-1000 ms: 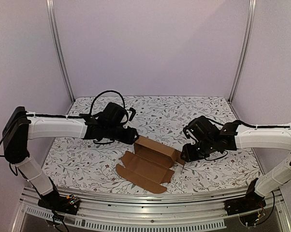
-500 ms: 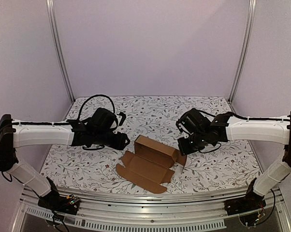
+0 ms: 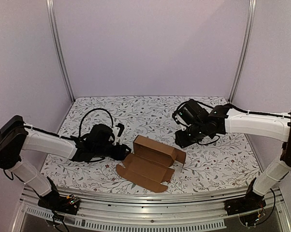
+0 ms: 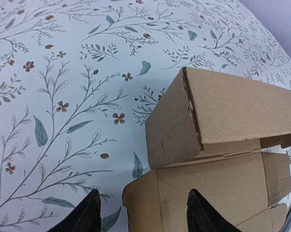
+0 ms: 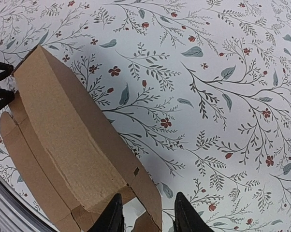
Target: Fold the paper box
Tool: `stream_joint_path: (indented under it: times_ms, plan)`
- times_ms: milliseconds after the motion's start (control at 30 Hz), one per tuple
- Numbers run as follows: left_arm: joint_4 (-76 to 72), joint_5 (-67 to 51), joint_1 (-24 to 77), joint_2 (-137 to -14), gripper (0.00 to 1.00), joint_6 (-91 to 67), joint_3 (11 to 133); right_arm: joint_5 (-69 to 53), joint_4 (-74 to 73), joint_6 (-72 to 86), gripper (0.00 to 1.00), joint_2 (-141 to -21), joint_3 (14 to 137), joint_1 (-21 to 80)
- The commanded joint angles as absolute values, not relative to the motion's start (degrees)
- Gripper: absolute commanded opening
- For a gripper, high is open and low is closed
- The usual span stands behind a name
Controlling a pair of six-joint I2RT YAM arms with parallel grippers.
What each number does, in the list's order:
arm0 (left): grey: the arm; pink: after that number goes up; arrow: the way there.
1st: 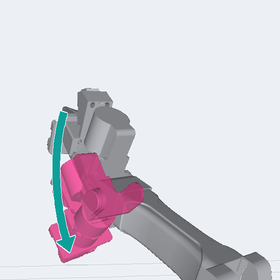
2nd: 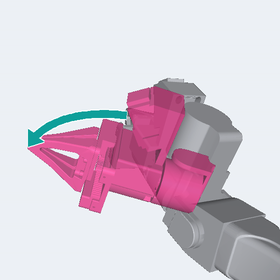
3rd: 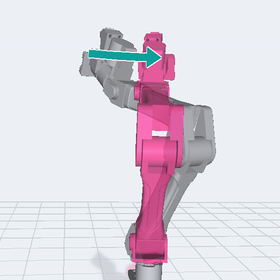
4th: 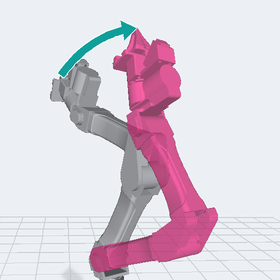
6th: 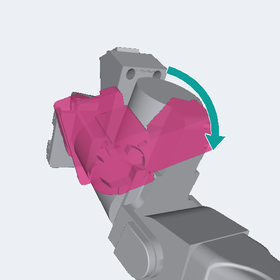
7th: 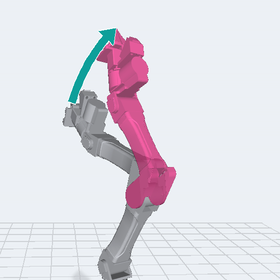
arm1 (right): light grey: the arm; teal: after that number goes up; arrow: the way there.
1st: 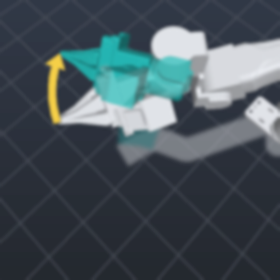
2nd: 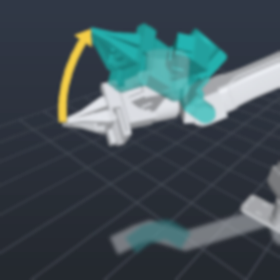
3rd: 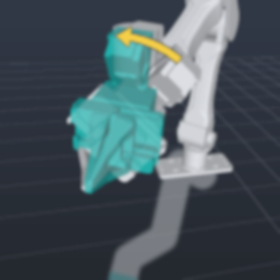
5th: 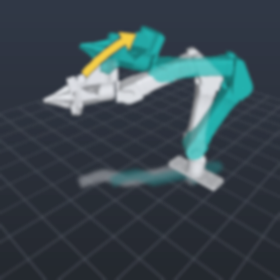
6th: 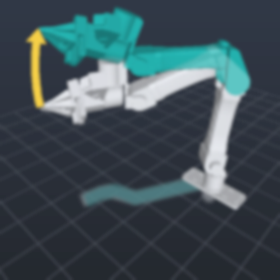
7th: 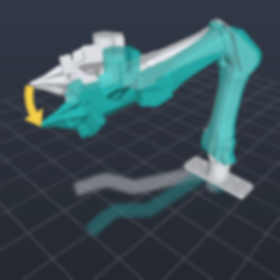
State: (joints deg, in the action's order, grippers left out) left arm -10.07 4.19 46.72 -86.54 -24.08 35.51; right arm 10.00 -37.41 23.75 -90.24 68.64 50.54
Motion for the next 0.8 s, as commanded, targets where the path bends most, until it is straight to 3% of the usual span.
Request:
stream_joint_path:
  times_ms: [0, 367, 767]
  plan:
    - [-24.7, 4.1, 48.0, -91.2, 0.58, -22.6, 35.3, 10.7, -40.2, 23.7, 0.36, -86.2, 69.6, 50.2]
    - [-32.0, 9.0, 50.2, -101.1, 0.51, -19.4, 39.5, 11.6, -41.9, 25.3, 0.40, -80.6, 68.0, 50.1]
    - [-32.3, 10.2, 50.5, -104.6, 0.35, -19.3, 41.9, 12.1, -42.1, 25.6, 0.40, -80.2, 68.1, 50.2]
